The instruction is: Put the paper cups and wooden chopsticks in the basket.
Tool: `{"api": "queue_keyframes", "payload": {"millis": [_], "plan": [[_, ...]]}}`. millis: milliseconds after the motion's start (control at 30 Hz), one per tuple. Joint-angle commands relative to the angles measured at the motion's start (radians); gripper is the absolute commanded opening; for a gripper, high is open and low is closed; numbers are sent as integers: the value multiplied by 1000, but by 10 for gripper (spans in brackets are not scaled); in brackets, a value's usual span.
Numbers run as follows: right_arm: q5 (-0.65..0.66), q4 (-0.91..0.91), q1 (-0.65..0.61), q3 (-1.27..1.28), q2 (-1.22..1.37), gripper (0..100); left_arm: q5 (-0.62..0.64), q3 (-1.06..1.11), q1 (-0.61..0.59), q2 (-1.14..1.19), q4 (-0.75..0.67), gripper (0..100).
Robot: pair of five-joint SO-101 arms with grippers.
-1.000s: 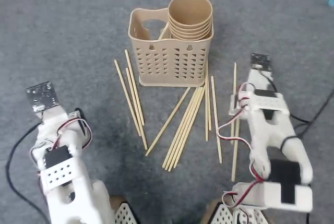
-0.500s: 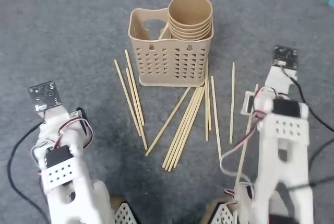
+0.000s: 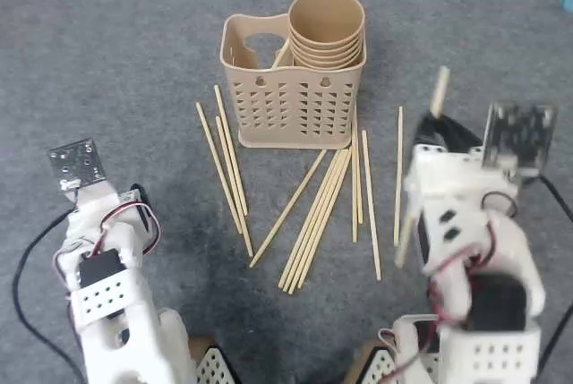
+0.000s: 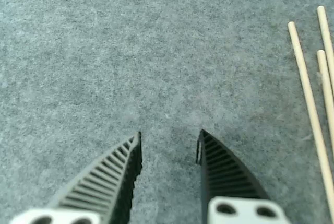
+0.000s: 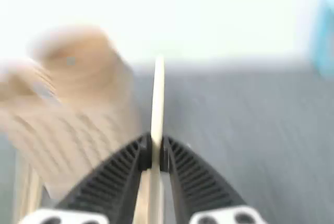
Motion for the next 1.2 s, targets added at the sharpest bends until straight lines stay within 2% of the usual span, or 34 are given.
{"api": "queue_keyframes", "payload": {"millis": [0, 167, 367, 467, 833, 1167], "plan": [[-2, -236, -110, 21, -48, 9, -3, -4, 6, -17, -28, 166], [0, -659, -206, 103, 2, 9, -3, -2, 5, -17, -26, 166], [2, -1102, -278, 103, 214, 9, -3, -2, 5, -17, -26, 166], [2, -1244, -282, 31, 367, 9, -3, -2, 5, -17, -26, 166], [-2, -1262, -285, -545, 949, 8, -3, -2, 6, -17, -28, 166], [0, -1262, -341, -601, 1170, 9, -3, -2, 8, -17, -31, 166]]}}
